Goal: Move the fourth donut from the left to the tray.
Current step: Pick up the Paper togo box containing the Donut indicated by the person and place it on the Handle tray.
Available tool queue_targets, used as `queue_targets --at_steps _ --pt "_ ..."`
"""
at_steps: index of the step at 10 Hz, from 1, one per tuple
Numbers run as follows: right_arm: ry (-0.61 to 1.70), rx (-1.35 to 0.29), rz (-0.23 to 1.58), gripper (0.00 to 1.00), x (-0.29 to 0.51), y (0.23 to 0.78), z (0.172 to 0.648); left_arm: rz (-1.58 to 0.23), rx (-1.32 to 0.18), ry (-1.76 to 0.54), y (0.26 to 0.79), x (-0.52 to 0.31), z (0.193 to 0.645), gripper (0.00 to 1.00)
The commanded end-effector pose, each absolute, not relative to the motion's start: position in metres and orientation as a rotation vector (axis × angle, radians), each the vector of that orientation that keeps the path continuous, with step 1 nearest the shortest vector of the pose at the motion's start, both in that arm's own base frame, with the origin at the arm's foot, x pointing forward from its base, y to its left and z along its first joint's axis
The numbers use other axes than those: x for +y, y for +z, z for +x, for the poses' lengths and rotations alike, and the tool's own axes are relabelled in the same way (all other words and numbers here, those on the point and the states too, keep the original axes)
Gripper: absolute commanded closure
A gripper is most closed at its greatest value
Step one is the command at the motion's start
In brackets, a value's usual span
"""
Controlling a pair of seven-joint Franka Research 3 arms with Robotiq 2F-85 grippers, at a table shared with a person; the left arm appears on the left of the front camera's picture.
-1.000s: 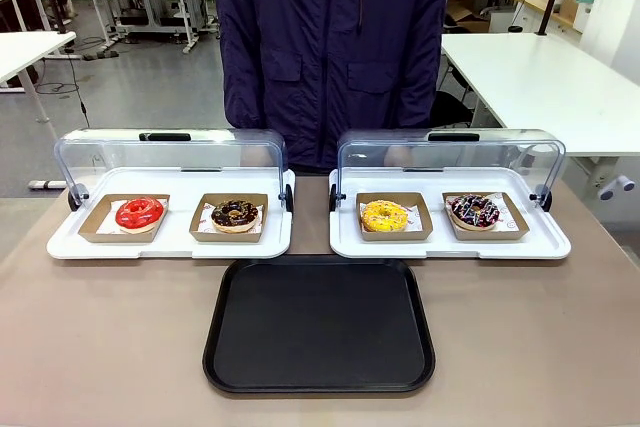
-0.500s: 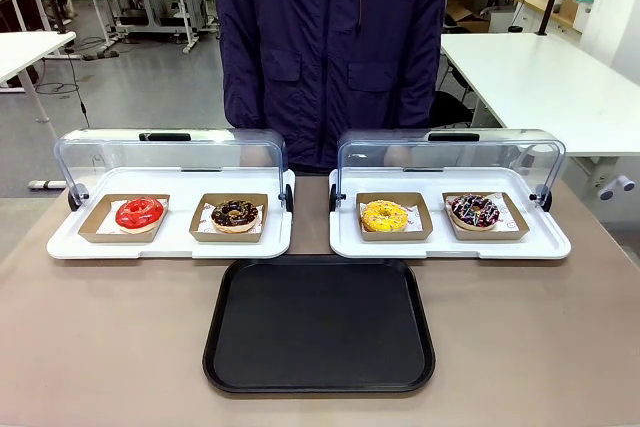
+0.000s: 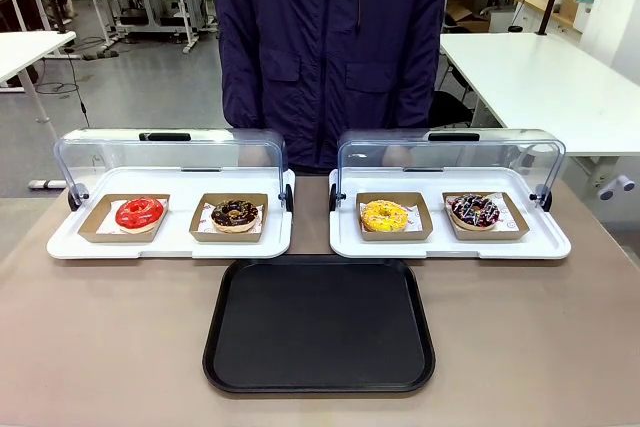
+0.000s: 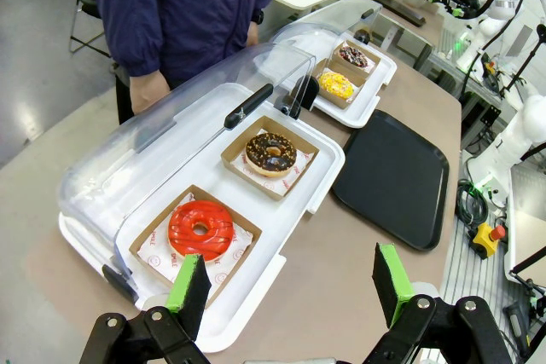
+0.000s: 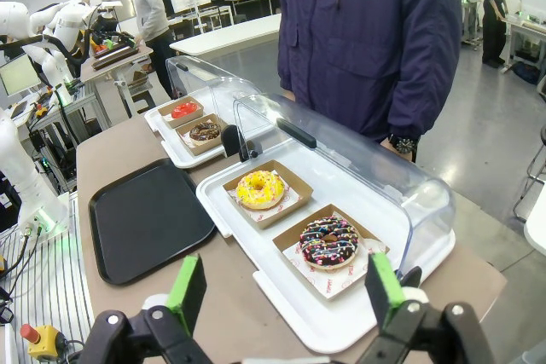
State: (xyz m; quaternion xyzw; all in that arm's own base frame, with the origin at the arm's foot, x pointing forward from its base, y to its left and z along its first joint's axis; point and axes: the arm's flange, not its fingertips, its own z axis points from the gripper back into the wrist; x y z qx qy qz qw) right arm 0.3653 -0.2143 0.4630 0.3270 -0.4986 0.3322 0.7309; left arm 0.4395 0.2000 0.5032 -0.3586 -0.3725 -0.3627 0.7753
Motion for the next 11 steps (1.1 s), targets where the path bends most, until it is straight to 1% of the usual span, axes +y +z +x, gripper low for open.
queue_targets --at_steps 1,11 --pt "0.747 -1.129 0.713 0.0 -0.2161 0.4651 0.37 -0.785 -0.814 -0.787 0.5035 0.2003 0.439 0.0" --pt "0.747 -1.129 0.713 0.0 -0.2161 0.4651 0.37 -0.785 -0.814 -0.787 0.5035 0.2003 0.439 0.0"
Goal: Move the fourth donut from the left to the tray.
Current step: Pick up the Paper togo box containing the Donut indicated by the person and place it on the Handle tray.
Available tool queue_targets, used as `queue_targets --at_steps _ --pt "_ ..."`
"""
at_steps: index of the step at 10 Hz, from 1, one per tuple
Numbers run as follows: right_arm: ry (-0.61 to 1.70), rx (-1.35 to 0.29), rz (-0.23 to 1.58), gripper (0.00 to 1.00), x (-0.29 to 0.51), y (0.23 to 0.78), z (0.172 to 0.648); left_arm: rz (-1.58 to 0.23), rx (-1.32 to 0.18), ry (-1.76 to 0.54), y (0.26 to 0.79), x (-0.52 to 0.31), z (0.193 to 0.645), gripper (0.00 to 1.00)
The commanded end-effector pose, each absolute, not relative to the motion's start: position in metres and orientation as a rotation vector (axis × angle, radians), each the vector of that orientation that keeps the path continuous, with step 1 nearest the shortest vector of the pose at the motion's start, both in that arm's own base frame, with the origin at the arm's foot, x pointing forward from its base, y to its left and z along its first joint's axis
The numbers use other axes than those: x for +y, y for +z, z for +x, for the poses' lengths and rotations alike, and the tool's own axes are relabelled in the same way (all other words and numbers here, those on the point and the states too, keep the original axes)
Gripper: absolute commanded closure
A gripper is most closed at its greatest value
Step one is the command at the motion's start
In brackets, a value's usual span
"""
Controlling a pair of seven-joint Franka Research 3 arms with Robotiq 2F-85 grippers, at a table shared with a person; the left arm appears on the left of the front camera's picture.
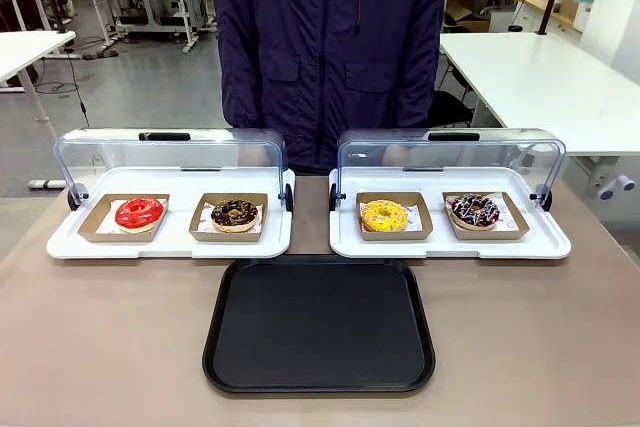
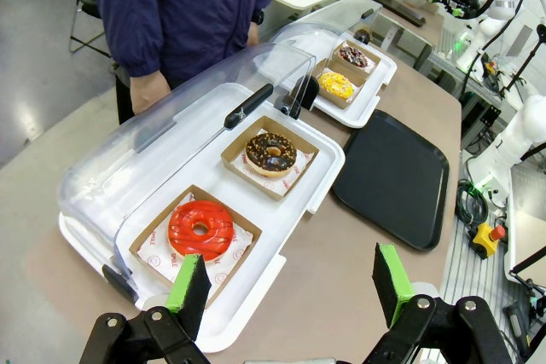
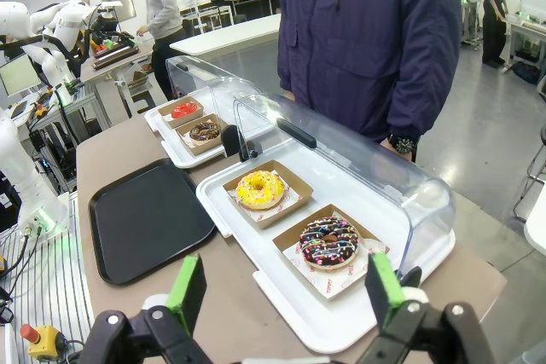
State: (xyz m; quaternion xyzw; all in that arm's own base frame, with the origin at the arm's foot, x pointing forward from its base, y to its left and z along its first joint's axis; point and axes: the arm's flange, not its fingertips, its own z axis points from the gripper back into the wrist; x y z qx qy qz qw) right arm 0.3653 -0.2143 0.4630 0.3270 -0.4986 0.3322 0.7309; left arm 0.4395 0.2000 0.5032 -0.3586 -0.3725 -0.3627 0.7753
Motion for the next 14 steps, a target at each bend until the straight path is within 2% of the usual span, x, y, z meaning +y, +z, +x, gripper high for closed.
queue_targets --at_steps 1,14 --pt "0.747 -1.129 0.713 0.0 -0.2161 0.4651 0.37 -0.785 -0.814 -0.787 0.5035 0.2003 0.439 0.0" --pt "0.747 -1.129 0.713 0.0 -0.2161 0.4651 0.37 -0.785 -0.814 -0.787 0.5035 0.2003 0.439 0.0"
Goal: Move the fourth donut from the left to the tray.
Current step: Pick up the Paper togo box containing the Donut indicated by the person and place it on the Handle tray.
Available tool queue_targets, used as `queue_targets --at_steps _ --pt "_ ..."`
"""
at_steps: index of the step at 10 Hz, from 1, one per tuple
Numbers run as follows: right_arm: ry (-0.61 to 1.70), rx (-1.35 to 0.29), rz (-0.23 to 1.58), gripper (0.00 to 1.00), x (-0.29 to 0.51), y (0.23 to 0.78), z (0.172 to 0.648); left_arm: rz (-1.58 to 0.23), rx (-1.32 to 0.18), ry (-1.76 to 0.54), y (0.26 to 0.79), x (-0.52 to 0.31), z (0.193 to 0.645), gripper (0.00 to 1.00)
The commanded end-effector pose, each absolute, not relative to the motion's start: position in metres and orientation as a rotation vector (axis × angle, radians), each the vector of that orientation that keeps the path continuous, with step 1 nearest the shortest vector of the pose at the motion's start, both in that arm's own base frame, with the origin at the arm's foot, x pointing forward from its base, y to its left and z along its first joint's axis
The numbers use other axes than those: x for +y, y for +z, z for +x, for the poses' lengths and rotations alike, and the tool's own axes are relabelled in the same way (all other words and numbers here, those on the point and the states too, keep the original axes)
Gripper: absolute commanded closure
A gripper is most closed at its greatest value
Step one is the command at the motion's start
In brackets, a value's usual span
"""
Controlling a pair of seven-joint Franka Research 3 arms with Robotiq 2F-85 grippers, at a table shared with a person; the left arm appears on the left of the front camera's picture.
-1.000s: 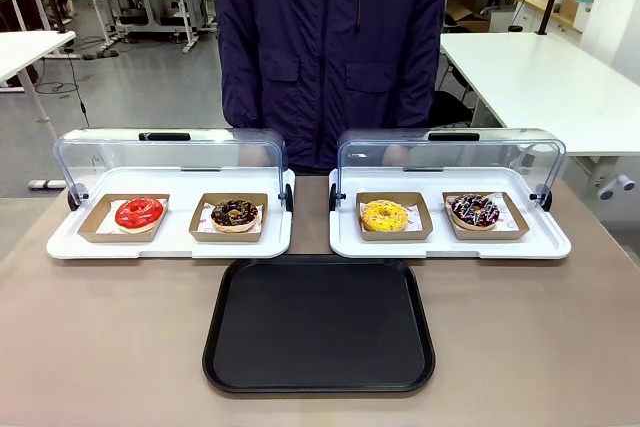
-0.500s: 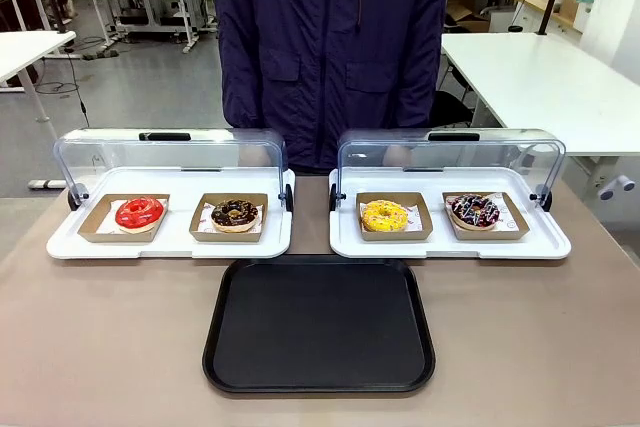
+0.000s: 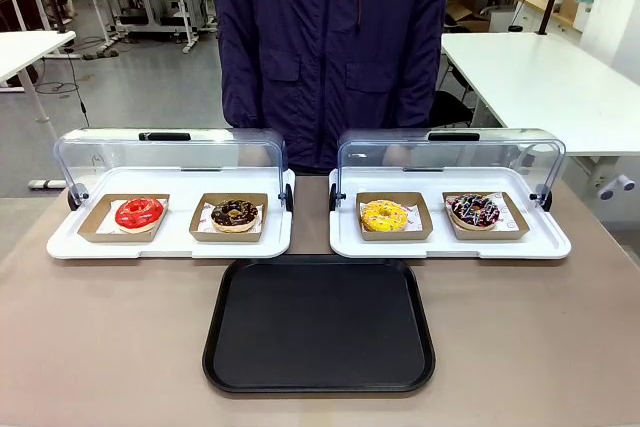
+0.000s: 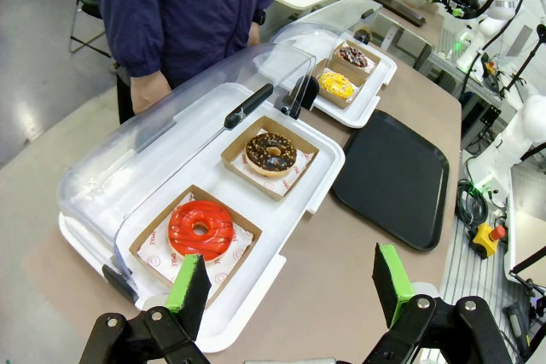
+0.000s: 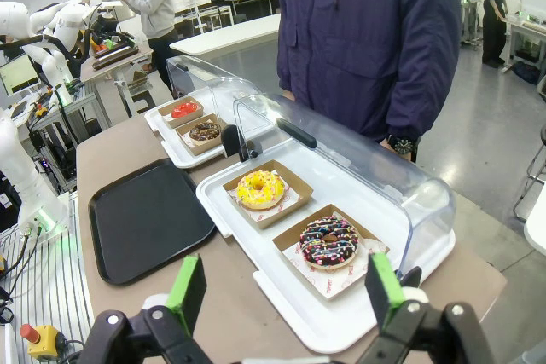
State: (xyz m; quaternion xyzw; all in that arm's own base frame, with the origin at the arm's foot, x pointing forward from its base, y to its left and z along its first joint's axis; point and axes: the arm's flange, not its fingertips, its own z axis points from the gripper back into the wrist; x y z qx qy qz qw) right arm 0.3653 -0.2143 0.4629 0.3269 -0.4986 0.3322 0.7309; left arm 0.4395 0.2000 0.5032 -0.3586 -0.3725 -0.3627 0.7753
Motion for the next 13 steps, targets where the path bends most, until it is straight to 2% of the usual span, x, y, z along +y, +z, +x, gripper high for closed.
queue_targets --at_steps 1,13 --pt "0.747 -1.129 0.713 0.0 -0.2161 0.4651 0.37 -0.785 -0.814 -0.787 0.5035 0.2003 0.439 0.0" --pt "0.747 -1.129 0.713 0.0 -0.2161 0.4651 0.37 -0.785 -0.814 -0.787 0.5035 0.2003 0.439 0.0"
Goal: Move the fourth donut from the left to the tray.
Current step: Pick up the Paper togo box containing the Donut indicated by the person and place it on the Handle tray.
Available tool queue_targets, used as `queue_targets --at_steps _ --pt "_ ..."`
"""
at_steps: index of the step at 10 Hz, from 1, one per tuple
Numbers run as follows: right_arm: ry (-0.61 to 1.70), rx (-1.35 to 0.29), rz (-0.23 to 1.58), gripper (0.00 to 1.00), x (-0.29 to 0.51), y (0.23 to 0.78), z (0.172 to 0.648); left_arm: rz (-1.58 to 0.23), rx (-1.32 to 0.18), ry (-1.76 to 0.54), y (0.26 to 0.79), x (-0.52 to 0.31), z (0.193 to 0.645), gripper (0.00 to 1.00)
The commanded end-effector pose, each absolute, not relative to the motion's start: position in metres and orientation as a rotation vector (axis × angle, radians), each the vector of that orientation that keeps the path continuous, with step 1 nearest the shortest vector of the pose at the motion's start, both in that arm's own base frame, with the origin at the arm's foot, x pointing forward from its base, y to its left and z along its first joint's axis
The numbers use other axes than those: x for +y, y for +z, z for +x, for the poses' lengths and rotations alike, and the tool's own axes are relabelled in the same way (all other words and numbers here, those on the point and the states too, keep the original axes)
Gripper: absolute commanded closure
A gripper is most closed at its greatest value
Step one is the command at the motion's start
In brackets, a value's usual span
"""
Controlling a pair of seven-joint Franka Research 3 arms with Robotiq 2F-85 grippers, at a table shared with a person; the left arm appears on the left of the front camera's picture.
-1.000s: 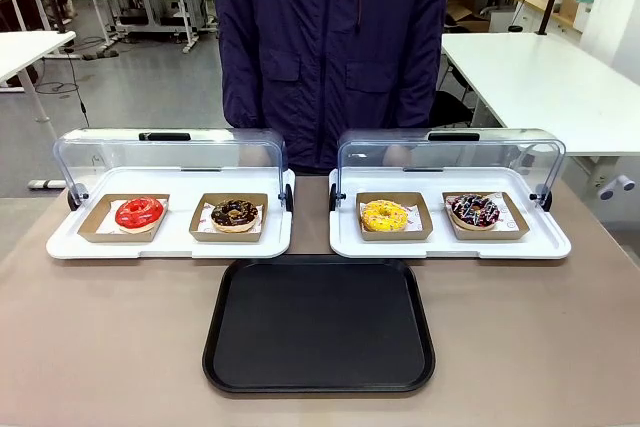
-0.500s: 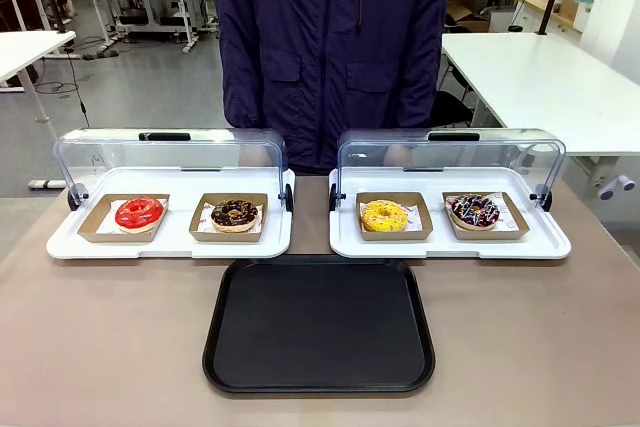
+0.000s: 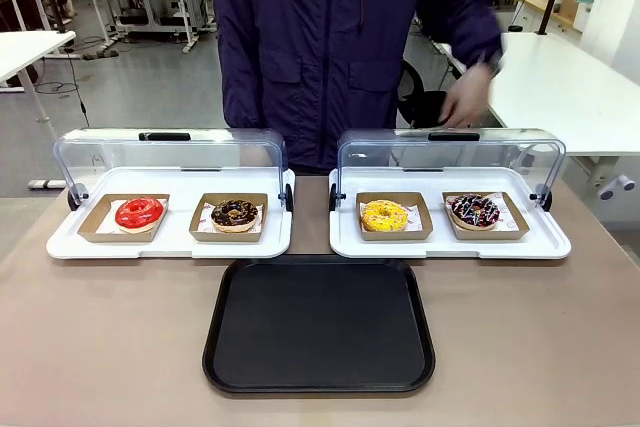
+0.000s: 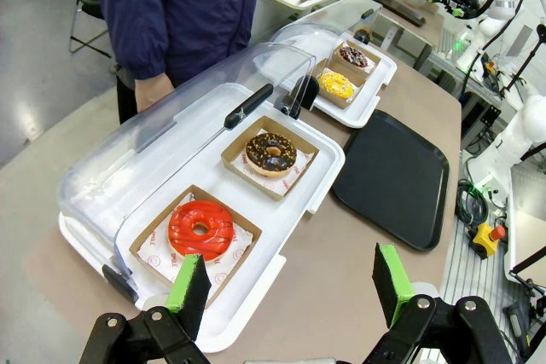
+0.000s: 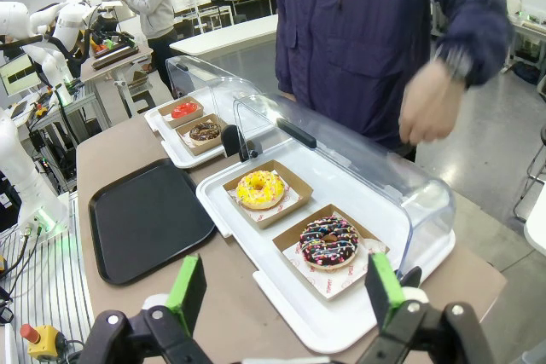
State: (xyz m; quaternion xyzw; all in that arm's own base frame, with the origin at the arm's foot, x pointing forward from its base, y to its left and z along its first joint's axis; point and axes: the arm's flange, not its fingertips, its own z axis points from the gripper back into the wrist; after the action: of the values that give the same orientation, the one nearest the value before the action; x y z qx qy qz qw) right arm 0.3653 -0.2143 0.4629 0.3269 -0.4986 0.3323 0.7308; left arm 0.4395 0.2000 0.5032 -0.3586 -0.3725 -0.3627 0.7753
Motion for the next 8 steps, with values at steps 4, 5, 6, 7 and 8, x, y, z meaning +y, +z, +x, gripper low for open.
queue_targets --at_steps 4,5,6,7,8 --pt "0.747 -1.129 0.713 0.0 -0.2161 0.4651 0.37 -0.785 -0.814 -0.787 0.5035 0.2003 0.439 0.0" --pt "0.747 -1.129 0.713 0.0 -0.2161 0.4651 0.37 -0.785 -0.814 -0.787 0.5035 0.2003 0.439 0.0" --pt "0.747 -1.129 0.713 0.0 -0.2161 0.4651 0.37 -0.785 -0.814 -0.787 0.5035 0.2003 0.439 0.0" --pt "0.747 -1.129 0.713 0.0 -0.2161 0.4651 0.37 -0.785 -0.814 -0.787 0.5035 0.2003 0.439 0.0" --pt "0.747 -1.129 0.713 0.0 -0.2161 0.4651 0.37 -0.785 -0.814 -0.787 0.5035 0.2003 0.439 0.0"
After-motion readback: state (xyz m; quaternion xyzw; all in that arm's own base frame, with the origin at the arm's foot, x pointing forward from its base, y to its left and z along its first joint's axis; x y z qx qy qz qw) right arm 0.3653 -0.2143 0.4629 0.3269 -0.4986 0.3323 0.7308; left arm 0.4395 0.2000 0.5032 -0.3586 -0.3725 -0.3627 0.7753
